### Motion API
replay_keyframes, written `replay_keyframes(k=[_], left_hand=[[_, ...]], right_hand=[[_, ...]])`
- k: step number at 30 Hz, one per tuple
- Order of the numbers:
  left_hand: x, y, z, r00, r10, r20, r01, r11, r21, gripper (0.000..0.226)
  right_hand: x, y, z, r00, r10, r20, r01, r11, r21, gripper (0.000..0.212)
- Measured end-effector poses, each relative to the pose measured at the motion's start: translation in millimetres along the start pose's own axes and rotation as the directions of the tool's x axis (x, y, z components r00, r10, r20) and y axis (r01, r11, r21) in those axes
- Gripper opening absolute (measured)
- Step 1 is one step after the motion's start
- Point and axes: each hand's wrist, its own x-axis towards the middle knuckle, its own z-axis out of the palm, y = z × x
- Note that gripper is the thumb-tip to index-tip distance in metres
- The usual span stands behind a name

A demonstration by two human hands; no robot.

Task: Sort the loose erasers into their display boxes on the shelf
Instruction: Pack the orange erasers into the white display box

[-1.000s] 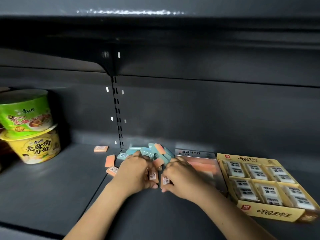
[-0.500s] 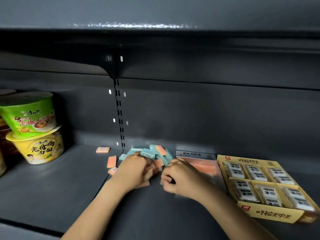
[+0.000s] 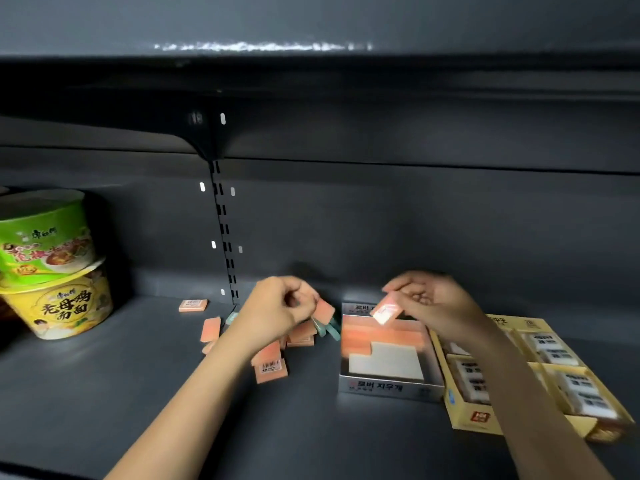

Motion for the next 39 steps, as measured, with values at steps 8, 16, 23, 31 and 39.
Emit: replay_keyframes(k=[8, 16, 23, 31, 39], left_hand=[[19, 13, 55, 0.983, -0.002, 0.182, 0.002, 1.0, -0.004, 0.019], [27, 12, 93, 0.969, -0.025, 0.246, -0.003, 0.994, 0.11, 0.017], [32, 2, 97, 0.982, 0.032, 0.185, -0.113, 0.89, 0.441, 0.008], [31, 0, 100, 0.98, 0.087, 0.181, -0.173, 0.822, 0.542, 0.013], [24, 13, 95, 0.96, 0.062, 0.272, -0.232, 0.72, 0.655, 0.042]], right_hand=[[0, 14, -18, 0.997, 0.08, 0.01, -0.07, 0.922, -0.381, 0.007], [1, 24, -14, 0.998, 0.054, 0.035, -0.024, 0.812, -0.583, 0.008], [6, 30, -6, 0.998, 0.048, 0.05, -0.005, 0.765, -0.644, 0.015], [8, 33, -2, 0.999, 0.04, 0.025, -0.014, 0.757, -0.653, 0.01], [8, 36, -3, 1.0, 0.028, 0.012, -0.012, 0.738, -0.675, 0.012]])
